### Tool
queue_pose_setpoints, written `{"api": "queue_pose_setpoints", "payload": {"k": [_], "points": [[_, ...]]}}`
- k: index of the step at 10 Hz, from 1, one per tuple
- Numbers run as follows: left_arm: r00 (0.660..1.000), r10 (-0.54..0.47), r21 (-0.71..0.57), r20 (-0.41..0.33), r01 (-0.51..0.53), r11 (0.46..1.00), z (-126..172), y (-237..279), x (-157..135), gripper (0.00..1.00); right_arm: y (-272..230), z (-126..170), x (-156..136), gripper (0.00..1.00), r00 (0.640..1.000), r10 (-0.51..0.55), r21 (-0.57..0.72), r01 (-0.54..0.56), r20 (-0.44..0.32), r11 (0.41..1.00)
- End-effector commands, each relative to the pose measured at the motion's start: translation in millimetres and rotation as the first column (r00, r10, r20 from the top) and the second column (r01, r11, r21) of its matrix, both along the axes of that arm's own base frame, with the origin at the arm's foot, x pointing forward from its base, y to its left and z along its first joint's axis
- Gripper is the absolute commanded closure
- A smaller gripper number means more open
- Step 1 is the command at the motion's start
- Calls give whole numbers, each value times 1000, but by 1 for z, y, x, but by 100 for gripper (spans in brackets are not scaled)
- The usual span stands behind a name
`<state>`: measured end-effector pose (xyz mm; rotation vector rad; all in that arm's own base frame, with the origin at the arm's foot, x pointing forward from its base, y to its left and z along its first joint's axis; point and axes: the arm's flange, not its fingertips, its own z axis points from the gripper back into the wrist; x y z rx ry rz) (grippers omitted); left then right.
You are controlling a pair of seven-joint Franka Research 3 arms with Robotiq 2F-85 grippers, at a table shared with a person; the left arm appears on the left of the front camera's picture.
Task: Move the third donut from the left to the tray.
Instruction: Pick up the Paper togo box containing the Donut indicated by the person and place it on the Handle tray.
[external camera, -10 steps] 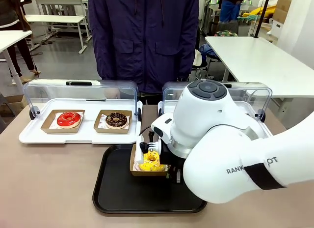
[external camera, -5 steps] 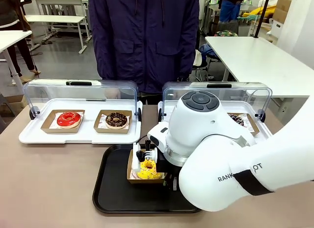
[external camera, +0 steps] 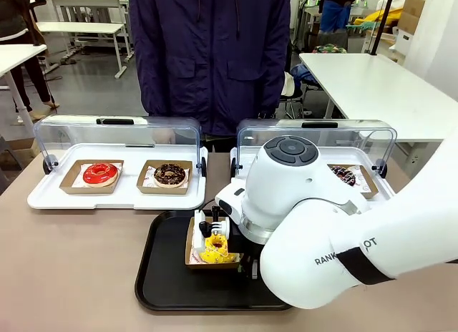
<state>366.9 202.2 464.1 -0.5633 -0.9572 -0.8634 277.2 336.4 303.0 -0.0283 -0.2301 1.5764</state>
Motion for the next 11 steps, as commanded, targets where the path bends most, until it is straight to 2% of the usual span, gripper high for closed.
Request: {"api": "queue_pose_setpoints", "payload": {"k": [1,2,4,5,7,11], "points": [[1000,-11,0,6,11,1000,1,0,-1,0,-56,-14,-42,40,1000,-4,39,4,10,999],[1000,-11,0,6,11,1000,1,0,-1,0,-57,-9,-44,0,1000,0,44,-1,7,999],[1000,-11,0,6,11,1000,1,0,-1,0,-63,9,-46,0,1000,-19,62,17,18,998],[1000,-11,0,6,11,1000,1,0,-1,0,-66,21,-48,17,1000,-22,71,21,13,997],[1000,-11,0,6,11,1000,1,0,-1,0,-70,44,-47,0,999,-31,52,30,9,998],[1000,-11,0,6,11,1000,1,0,-1,0,-73,69,-43,0,999,-33,22,33,2,999]]}}
